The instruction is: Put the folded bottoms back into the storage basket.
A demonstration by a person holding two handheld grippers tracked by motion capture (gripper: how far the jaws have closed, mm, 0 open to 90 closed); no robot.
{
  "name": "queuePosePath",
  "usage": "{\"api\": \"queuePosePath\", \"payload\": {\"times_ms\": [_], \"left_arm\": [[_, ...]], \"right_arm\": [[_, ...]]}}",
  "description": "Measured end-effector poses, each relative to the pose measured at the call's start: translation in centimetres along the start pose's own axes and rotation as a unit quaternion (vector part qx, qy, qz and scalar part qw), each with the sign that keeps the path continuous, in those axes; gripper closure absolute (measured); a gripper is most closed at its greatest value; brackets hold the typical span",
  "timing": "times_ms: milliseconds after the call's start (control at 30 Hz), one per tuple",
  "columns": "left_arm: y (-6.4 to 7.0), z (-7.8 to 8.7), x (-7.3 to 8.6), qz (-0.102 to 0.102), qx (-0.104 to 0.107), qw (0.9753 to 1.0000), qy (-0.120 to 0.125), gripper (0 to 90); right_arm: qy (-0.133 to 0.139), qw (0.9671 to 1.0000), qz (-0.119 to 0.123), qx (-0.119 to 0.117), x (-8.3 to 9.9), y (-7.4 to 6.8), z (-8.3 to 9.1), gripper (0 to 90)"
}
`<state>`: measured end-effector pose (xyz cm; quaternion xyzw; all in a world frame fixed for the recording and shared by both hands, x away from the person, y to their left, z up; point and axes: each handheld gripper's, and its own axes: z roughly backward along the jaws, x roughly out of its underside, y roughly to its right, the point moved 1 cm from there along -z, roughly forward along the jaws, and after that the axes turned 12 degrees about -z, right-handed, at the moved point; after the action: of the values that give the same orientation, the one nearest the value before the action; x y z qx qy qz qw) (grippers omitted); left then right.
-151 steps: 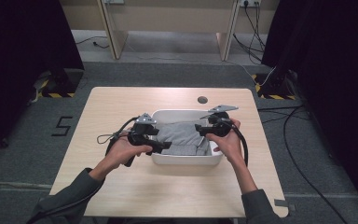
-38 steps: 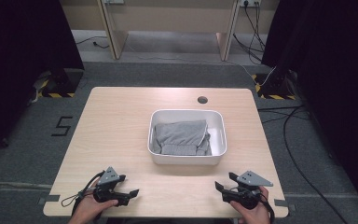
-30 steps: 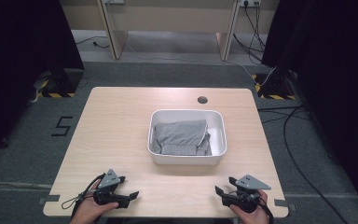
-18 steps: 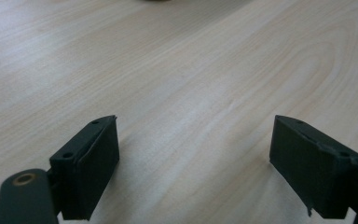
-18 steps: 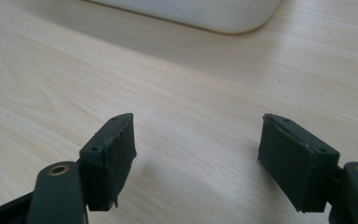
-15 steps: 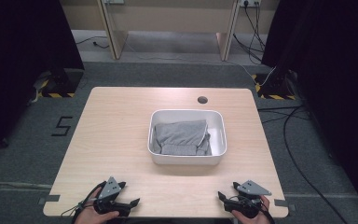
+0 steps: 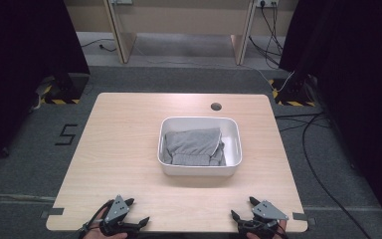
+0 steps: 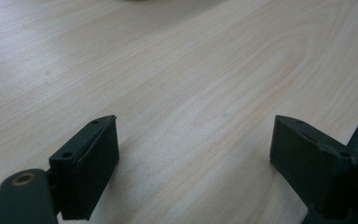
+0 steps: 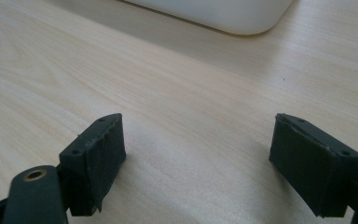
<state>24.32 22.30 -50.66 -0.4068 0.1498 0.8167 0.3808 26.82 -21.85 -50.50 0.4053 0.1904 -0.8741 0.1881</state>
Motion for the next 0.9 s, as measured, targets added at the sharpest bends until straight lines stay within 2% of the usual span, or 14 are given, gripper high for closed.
{"api": "queuePosePath", "payload": {"times_ms": [133,333,900], "left_arm": [[0.29,0.0,0.2,-0.014,-0.005,0.9999,0.003,14.3],[0.12,-0.11,0.35,-0.014,-0.003,0.9998,0.013,14.2],[0.09,-0.13,0.39,-0.015,-0.003,0.9998,0.015,14.1]], "right_arm": [[0.017,0.9998,0.001,-0.006,0.53,-0.15,0.11,18.7],[0.034,0.9994,0.003,-0.01,1.0,-0.38,0.1,18.7],[0.037,0.9992,0.006,-0.011,1.04,-0.42,0.04,18.7]]}}
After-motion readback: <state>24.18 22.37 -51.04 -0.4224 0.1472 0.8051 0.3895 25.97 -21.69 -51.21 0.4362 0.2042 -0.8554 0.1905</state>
